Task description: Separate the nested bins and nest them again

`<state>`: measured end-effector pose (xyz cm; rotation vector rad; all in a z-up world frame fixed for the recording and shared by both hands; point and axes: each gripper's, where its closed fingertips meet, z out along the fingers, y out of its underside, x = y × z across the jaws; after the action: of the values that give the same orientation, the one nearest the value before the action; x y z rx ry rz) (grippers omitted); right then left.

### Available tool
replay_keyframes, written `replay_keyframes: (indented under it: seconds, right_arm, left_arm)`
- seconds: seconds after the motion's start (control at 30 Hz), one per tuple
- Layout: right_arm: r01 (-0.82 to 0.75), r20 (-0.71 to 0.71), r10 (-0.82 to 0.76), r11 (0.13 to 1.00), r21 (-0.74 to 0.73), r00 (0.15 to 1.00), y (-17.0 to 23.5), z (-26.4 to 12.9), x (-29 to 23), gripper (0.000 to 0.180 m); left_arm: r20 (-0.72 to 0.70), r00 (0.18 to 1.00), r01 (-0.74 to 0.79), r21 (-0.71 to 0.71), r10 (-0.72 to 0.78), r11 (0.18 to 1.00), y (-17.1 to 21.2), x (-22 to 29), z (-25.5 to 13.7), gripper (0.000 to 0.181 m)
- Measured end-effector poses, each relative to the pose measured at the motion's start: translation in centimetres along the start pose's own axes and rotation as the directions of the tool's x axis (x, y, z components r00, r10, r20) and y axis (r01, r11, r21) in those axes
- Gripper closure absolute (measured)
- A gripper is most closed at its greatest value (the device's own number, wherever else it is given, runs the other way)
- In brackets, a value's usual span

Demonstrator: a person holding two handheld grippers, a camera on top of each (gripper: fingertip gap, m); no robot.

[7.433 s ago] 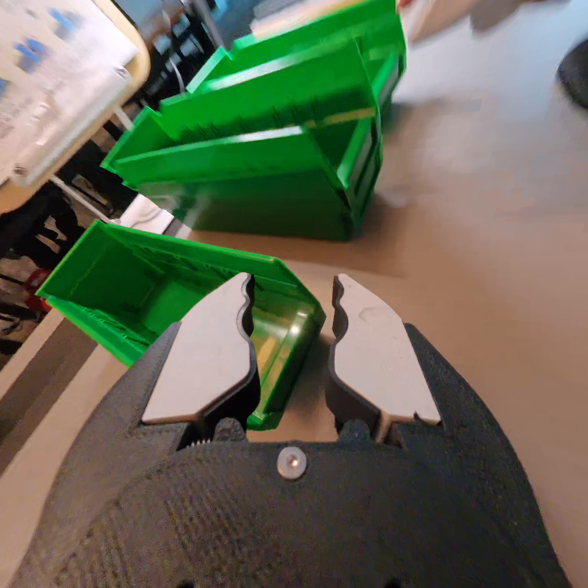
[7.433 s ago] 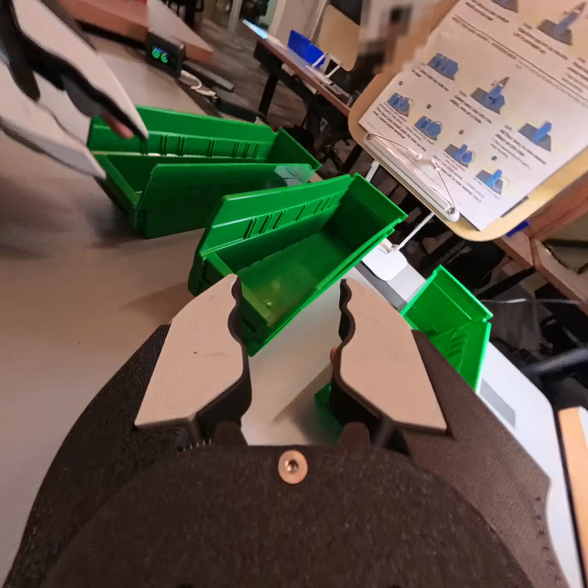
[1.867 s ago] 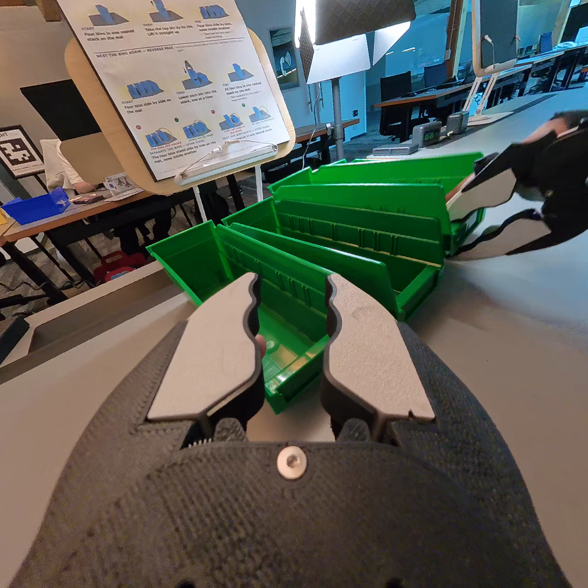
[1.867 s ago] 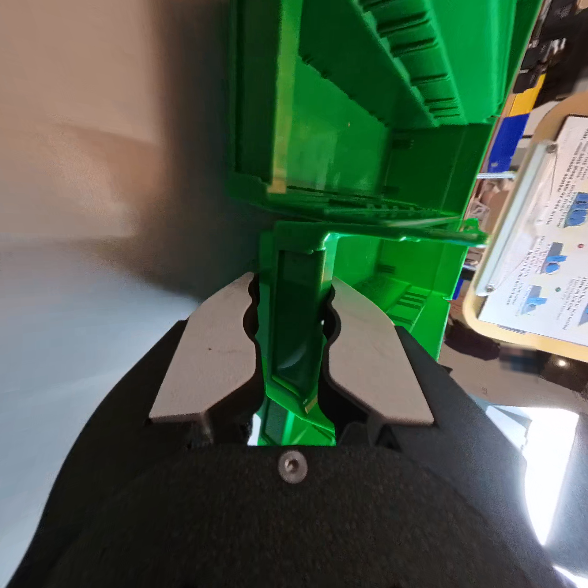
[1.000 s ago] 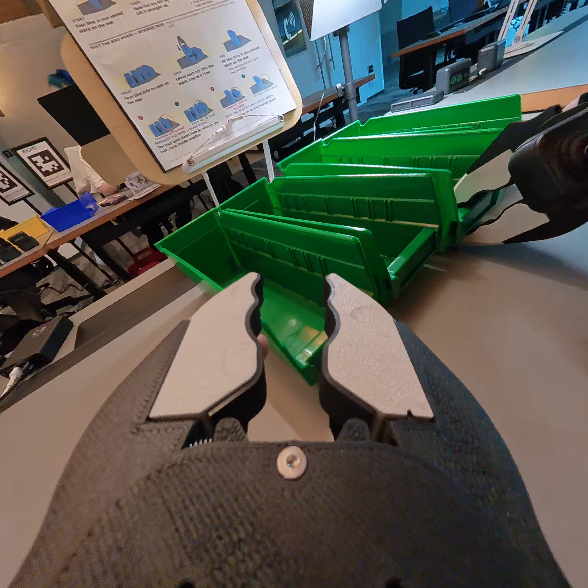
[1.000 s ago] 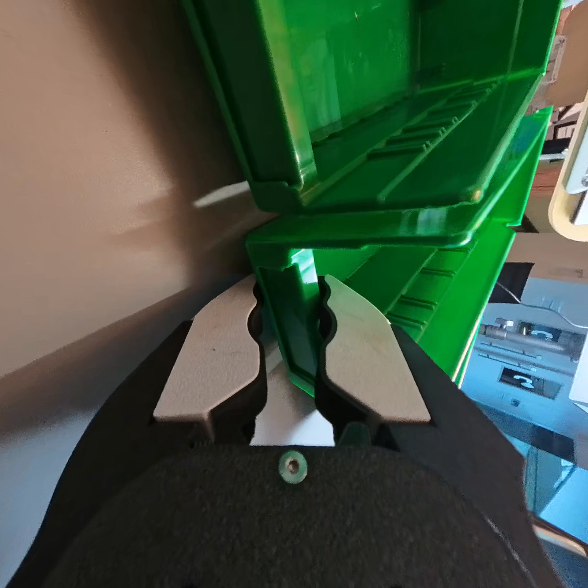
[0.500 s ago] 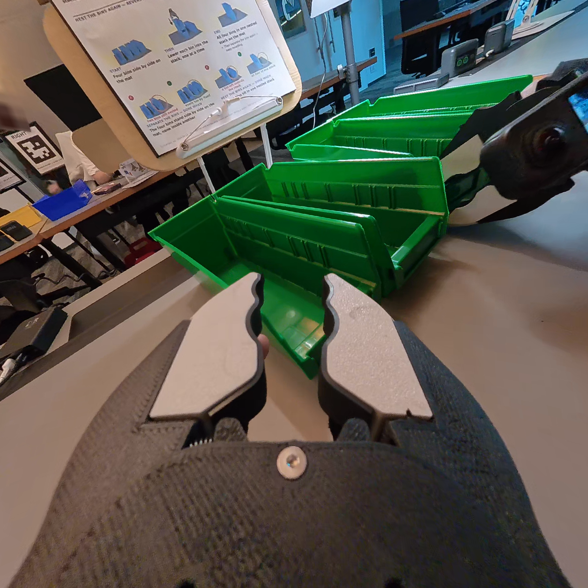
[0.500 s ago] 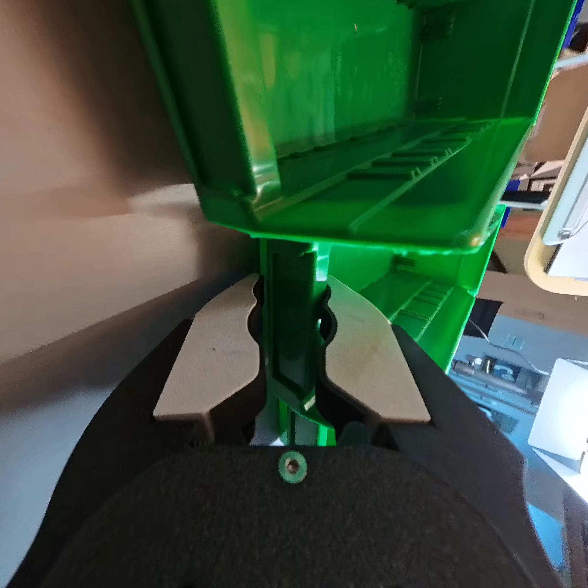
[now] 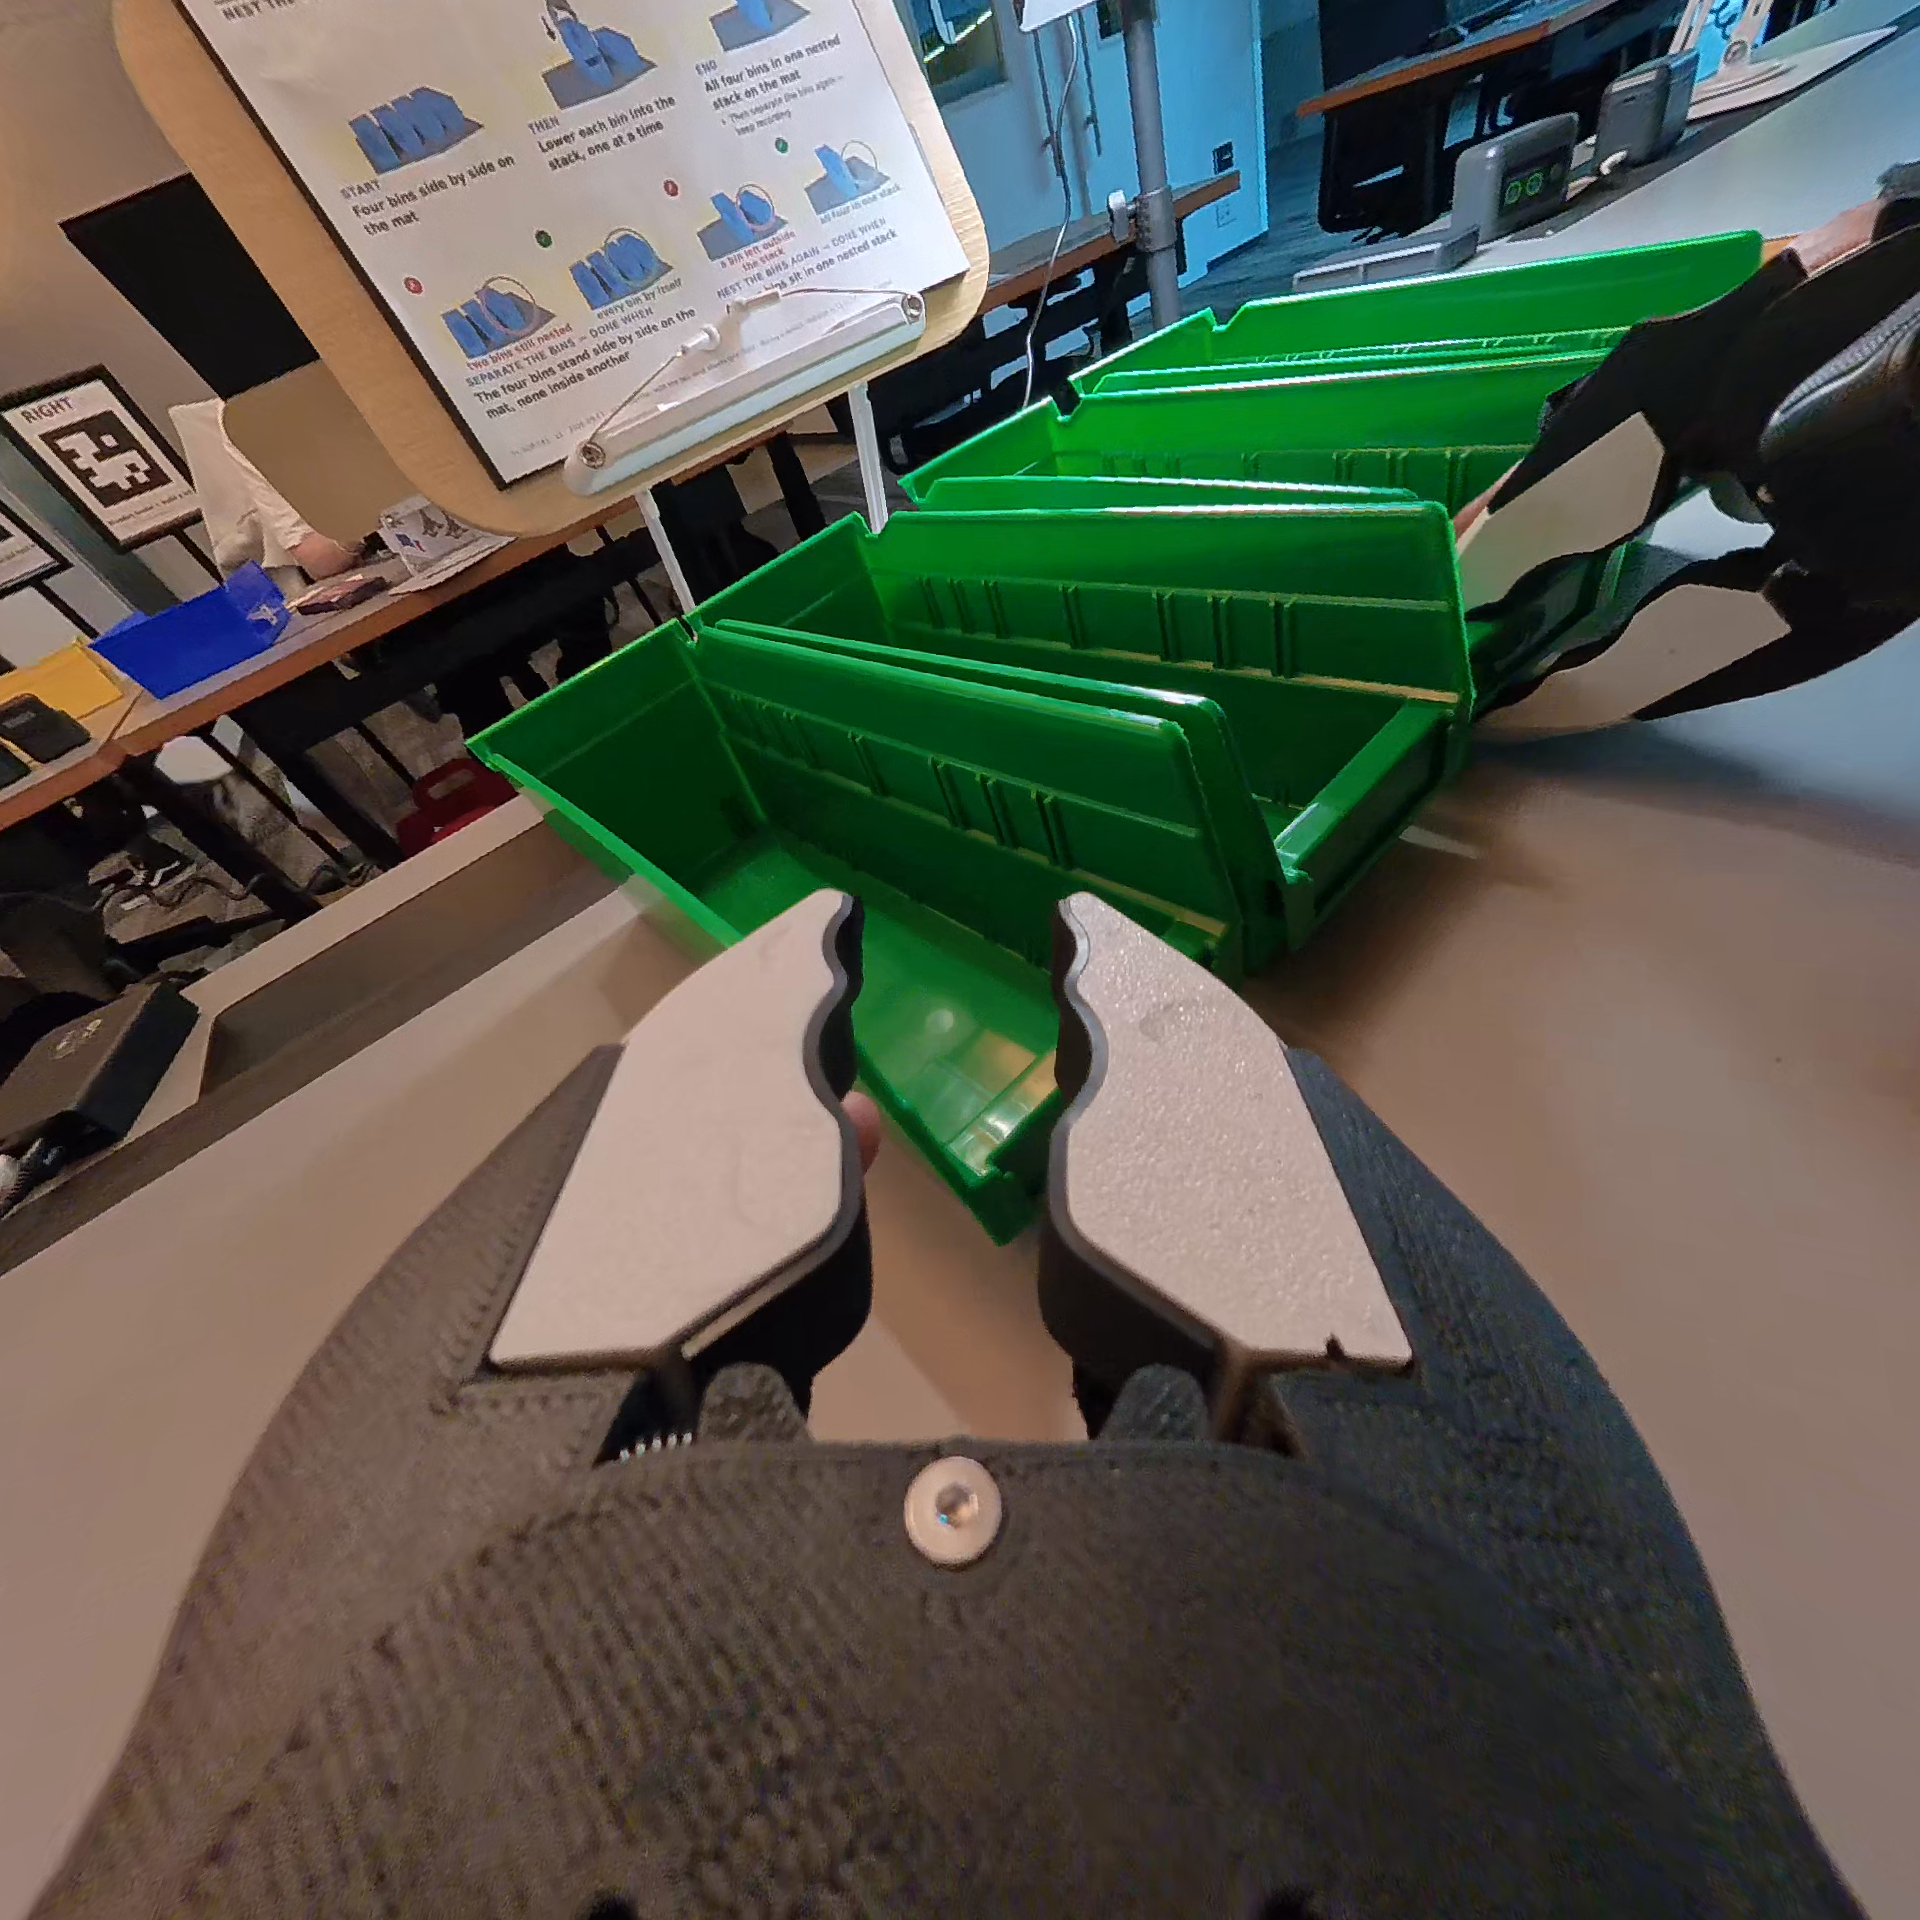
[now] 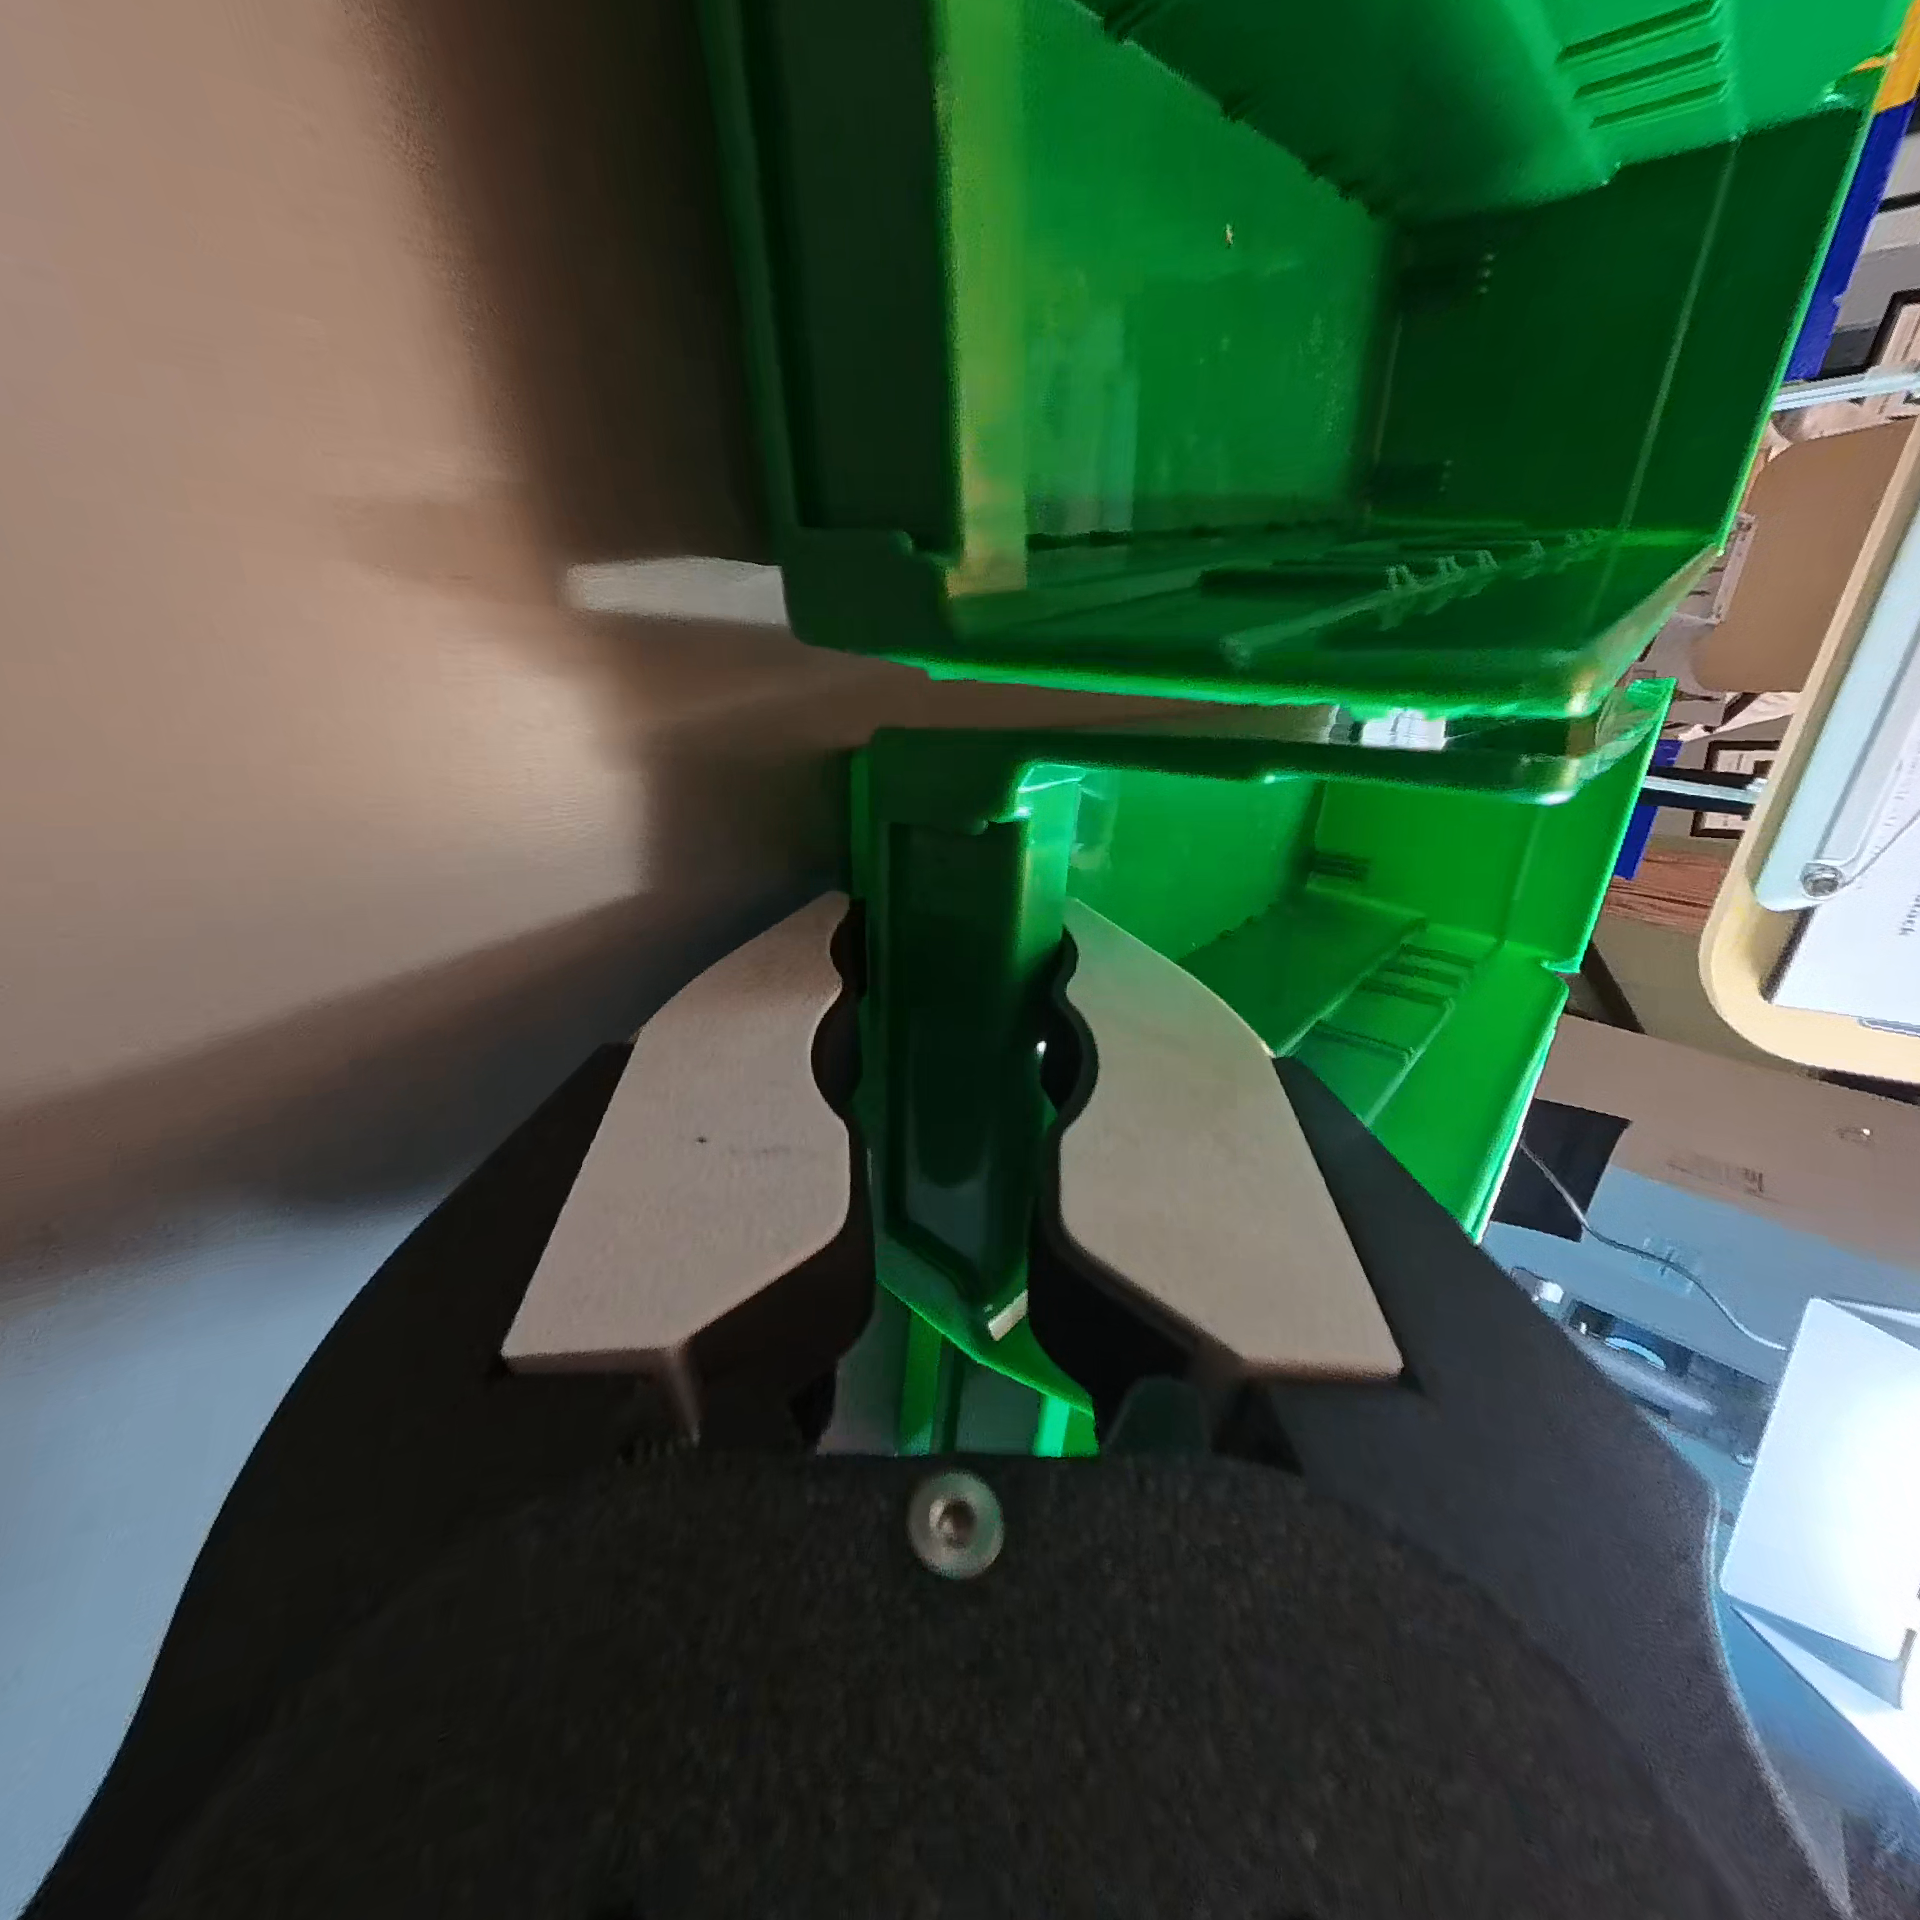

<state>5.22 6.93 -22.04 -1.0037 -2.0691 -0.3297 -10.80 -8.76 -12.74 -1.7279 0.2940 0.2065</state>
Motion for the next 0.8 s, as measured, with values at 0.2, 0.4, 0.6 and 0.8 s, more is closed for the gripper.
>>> replay_keyframes:
  seconds: [0.2,0.4,0.6,0.8]
  right_arm:
    - [-0.107,0.005,0.107,0.992,0.068,0.994,-0.3,-1.2,0.4,0.143]
    - [-0.181,0.016,0.183,0.945,0.273,0.983,-4.0,-7.2,0.8,0.14]
    - [0.015,0.063,-0.036,0.955,0.296,0.997,-10.0,-6.8,-1.0,0.139]
    - [0.067,0.079,-0.083,0.979,0.191,0.993,-11.3,-1.4,-0.7,0.134]
  left_arm:
    - [0.012,1.0,0.001,0.004,-0.001,1.0,-0.1,-0.4,-0.2,0.146]
    - [-0.083,0.989,-0.126,0.0,0.126,0.992,-0.3,2.2,-0.2,0.151]
    - [-0.237,0.906,-0.385,-0.123,0.349,0.915,1.5,5.9,2.0,0.133]
    - [-0.306,0.834,-0.538,-0.26,0.459,0.802,4.9,5.1,4.7,0.13]
